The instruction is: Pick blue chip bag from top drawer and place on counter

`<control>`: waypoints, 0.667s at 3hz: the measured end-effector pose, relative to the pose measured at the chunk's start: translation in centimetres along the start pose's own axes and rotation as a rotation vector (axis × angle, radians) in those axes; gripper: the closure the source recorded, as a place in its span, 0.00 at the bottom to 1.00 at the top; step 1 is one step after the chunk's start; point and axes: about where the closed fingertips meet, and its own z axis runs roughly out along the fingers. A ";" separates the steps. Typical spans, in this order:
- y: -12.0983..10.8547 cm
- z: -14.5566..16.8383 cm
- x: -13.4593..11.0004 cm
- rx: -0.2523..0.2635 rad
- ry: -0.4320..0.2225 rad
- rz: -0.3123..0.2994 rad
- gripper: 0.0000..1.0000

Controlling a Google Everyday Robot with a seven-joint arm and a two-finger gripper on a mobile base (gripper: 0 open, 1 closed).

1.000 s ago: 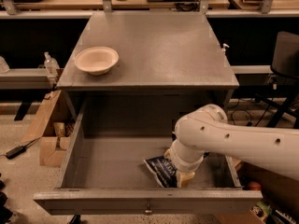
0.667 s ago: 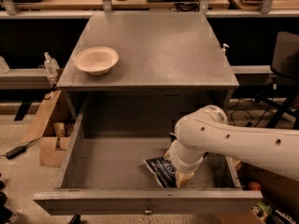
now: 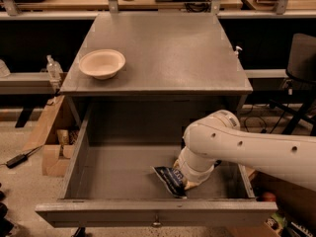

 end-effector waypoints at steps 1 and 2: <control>-0.1 -0.3 0.0 0.001 0.006 -0.002 1.00; -1.8 -5.1 0.2 0.013 0.084 -0.029 1.00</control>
Offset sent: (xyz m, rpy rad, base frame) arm 0.0349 -0.0081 0.1246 -0.1793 -0.1066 0.0421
